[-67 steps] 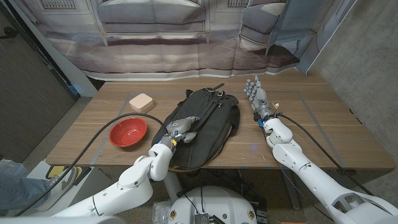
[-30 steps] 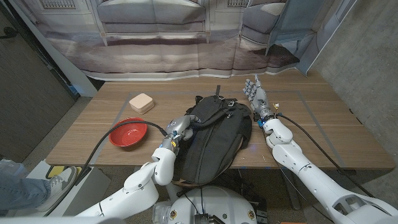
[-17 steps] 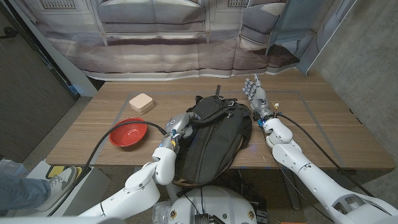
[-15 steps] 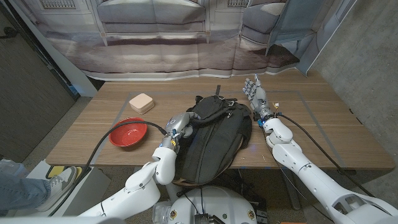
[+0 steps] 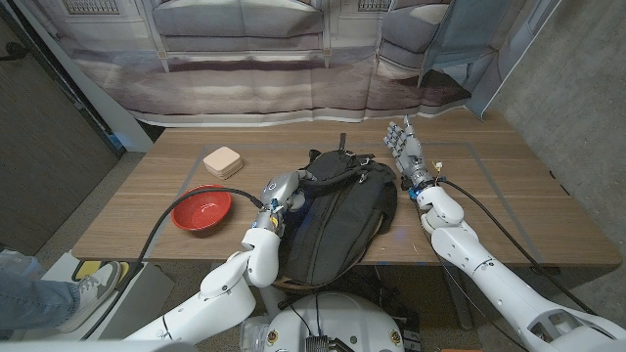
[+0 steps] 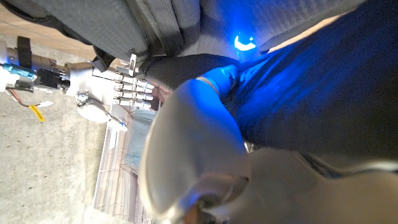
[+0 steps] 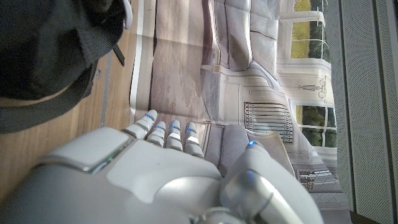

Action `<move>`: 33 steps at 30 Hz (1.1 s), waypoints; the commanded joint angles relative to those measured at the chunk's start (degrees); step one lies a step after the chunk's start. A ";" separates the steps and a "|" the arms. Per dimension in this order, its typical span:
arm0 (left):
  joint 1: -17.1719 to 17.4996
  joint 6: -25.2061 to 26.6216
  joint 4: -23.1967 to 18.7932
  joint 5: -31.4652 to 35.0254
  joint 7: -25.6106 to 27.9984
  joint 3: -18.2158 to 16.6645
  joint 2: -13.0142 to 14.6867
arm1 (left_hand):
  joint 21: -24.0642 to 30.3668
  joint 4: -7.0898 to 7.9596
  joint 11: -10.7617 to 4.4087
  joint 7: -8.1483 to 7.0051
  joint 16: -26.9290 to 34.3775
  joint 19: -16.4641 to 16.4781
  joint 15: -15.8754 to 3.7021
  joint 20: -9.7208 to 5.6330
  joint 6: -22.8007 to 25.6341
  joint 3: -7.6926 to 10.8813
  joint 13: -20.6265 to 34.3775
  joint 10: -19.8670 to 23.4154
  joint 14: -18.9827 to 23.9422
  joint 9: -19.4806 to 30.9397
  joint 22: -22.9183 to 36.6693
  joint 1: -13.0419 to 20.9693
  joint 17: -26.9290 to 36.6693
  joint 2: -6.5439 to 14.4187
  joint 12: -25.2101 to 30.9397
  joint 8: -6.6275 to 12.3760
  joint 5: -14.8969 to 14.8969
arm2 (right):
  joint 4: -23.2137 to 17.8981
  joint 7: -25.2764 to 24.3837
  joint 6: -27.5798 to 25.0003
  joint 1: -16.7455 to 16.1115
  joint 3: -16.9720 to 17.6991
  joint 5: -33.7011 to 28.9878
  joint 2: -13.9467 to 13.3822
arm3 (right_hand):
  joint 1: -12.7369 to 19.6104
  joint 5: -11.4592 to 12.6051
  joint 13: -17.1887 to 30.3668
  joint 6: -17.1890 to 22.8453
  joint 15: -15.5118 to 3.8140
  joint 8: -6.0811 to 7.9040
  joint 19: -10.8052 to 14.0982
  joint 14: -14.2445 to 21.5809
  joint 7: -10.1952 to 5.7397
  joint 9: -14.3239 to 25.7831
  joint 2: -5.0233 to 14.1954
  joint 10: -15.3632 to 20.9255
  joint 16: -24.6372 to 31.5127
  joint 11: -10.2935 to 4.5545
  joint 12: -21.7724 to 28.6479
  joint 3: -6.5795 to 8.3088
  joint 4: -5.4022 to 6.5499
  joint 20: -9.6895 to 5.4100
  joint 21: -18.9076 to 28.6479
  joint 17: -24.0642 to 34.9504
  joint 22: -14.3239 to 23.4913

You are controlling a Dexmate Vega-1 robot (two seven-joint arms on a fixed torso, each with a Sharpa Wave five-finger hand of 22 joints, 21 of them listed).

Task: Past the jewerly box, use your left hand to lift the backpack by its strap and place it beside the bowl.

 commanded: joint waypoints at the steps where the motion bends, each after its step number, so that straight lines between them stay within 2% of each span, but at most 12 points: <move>1: 0.84 -0.74 -1.08 0.30 2.38 -0.63 -0.90 | 1.62 -0.36 -0.10 0.05 4.60 1.73 -5.18 -6.35 0.58 1.58 1.37 1.07 3.31 0.11 0.91 0.26 11.86 -0.64 0.70 -0.25 1.56 | -1.89 -0.16 0.15 -1.00 0.49 0.18 -0.86 | 0.43 -0.07 0.27 0.40 -0.16 -0.17 0.51 0.17 -0.04 0.08 0.36 0.43 0.13 0.26 0.01 -0.28 0.07 0.06 0.19 0.13 0.18; 14: 1.69 -3.36 -1.62 -0.98 4.99 -2.17 -2.25 | 3.84 -0.22 0.29 0.24 5.40 0.82 -4.92 -6.38 0.62 3.16 4.09 0.92 2.99 0.47 1.20 -0.32 14.70 -1.59 1.30 -0.73 4.19 | -2.72 0.11 0.16 -1.22 0.59 0.27 -1.31 | 0.45 -0.08 0.27 0.48 -0.26 -0.16 0.55 0.25 -0.04 0.08 0.39 0.63 0.13 0.19 0.05 -0.34 0.04 0.08 0.18 0.12 0.18; 24: 2.32 -8.63 -1.32 -4.82 6.49 -4.48 -3.03 | 5.07 -0.19 0.42 0.43 5.85 0.78 -4.59 -6.38 0.63 3.87 5.50 0.67 3.00 0.66 0.85 -0.70 16.19 -2.11 1.47 -1.05 5.44 | -2.38 0.65 0.30 -0.87 0.57 0.58 -1.13 | 0.48 -0.08 0.27 0.54 -0.21 -0.16 0.58 0.48 -0.08 0.08 0.44 0.65 0.19 0.22 0.03 -0.37 0.01 0.14 0.18 0.12 0.18; 33: 2.63 -8.63 -2.39 -4.20 7.02 -4.74 -3.55 | 6.18 -0.19 0.65 0.61 6.14 0.61 -4.18 -6.47 0.53 4.67 6.85 0.53 3.04 0.90 0.23 -1.04 17.50 -2.56 1.64 -1.41 6.62 | -1.49 1.58 0.67 -0.24 0.62 0.92 -0.90 | 0.50 -0.08 0.27 0.53 -0.17 -0.18 0.68 0.56 -0.04 0.08 0.47 0.77 0.19 0.37 0.05 -0.41 -0.01 0.13 0.20 0.12 0.18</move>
